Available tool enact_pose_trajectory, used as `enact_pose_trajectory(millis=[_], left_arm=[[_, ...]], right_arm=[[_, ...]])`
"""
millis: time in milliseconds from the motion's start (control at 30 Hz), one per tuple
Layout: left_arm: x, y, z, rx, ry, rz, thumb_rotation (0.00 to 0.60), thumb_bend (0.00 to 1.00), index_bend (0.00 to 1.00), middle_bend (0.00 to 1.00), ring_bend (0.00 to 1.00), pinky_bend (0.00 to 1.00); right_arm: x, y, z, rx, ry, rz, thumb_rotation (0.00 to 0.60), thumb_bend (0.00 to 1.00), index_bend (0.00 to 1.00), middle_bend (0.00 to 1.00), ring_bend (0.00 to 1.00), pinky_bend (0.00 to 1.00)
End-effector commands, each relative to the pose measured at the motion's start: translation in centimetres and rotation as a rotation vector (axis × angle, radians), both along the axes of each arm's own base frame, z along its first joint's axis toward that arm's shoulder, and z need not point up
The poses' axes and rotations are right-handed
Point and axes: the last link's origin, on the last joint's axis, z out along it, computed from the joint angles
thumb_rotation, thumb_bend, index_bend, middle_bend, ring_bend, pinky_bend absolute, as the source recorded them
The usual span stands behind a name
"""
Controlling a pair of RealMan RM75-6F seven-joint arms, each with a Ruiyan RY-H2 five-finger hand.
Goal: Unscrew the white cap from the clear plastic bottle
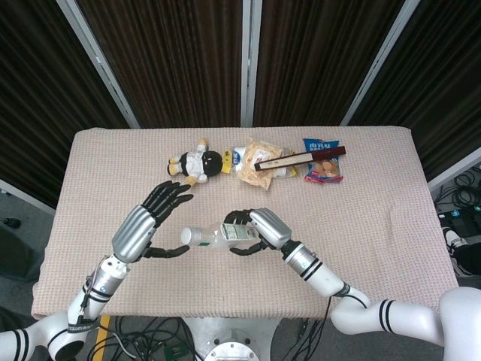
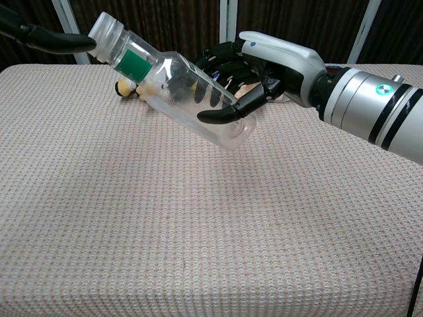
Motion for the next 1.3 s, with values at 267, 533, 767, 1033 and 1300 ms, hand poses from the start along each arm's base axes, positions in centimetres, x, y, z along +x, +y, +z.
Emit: enact_pose_trajectory(millis=[267, 533, 767, 1033, 1300], left_arm=[[-0.3, -0.2, 0.0, -0.002, 0.015, 0.002, 0.6, 0.14, 0.11, 0.07, 0.03, 0.01], [-0.2, -0.1, 0.0, -0.001, 0.012, -0.002, 0.6, 0.14, 0.11, 0.07, 0.03, 0.01], [0.0, -0.2, 0.2, -0.023, -0.014, -0.005, 0.6, 0.14, 0.11, 0.07, 0.03, 0.01], [-0.1, -0.5, 0.4, -0.026, -0.015, -0.011, 0.6, 0.14, 0.11, 0.07, 0.03, 0.01], [-0.7, -0.5, 0.2, -0.028, 0.003, 0.003, 0.6, 0.14, 0.11, 0.07, 0.03, 0.01]], right_arm=[[0.0, -0.1, 0.4, 0.001, -0.006, 0.006, 0.6, 0.4, 0.68, 0.58, 0.44, 0.53], [-0.1, 0.1, 0.5, 0.006, -0.001, 0.022, 0.6, 0.4, 0.68, 0.58, 0.44, 0.53], [0.5, -0.2, 0.2, 0.032, 0.007, 0.024, 0.6, 0.39, 0.67, 0.58, 0.44, 0.53], [0.7, -0.4, 0.2, 0.047, 0.005, 0.024, 0.6, 0.33, 0.66, 0.58, 0.44, 0.53], [0.1, 0.0, 0.7, 0.045, -0.004, 0.024, 0.6, 0.33, 0.66, 0.58, 0.44, 0.53]])
